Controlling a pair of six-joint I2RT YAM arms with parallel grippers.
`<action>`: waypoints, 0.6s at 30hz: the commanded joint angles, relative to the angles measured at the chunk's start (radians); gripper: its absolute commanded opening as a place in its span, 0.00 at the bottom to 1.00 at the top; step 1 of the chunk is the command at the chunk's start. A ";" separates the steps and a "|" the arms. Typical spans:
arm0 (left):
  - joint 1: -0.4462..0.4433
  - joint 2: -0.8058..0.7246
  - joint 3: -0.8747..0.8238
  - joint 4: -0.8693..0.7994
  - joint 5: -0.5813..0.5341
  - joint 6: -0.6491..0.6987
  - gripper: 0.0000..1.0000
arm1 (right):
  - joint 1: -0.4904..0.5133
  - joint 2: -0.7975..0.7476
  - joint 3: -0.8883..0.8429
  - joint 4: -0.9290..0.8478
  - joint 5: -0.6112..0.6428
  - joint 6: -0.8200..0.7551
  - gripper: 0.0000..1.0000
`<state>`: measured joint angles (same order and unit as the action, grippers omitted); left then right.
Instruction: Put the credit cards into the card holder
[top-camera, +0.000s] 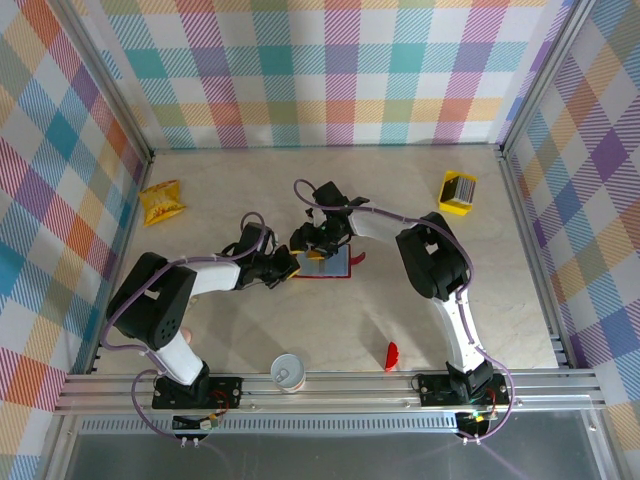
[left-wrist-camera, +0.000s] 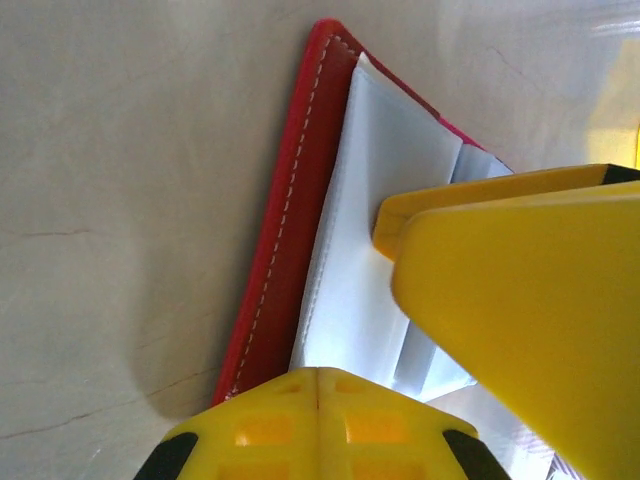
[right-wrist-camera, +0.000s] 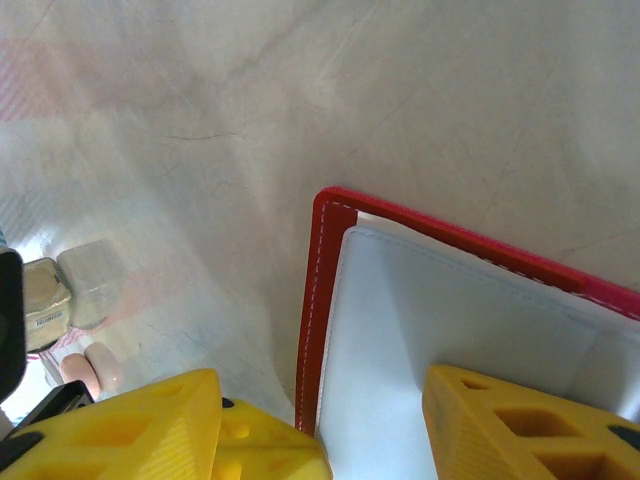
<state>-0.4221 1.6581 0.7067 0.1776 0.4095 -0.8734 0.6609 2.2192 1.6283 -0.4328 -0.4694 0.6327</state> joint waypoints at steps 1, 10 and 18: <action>0.009 -0.057 0.019 -0.036 -0.007 0.019 0.02 | 0.005 0.027 -0.015 -0.010 -0.005 -0.003 0.56; 0.006 0.004 0.004 0.014 -0.001 0.016 0.02 | 0.005 0.024 -0.011 -0.014 -0.010 -0.003 0.56; 0.003 0.075 -0.040 0.067 -0.002 0.004 0.02 | 0.003 -0.034 -0.020 0.018 -0.021 0.005 0.56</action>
<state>-0.4225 1.7054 0.6979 0.2321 0.4156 -0.8711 0.6609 2.2189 1.6283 -0.4320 -0.4736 0.6327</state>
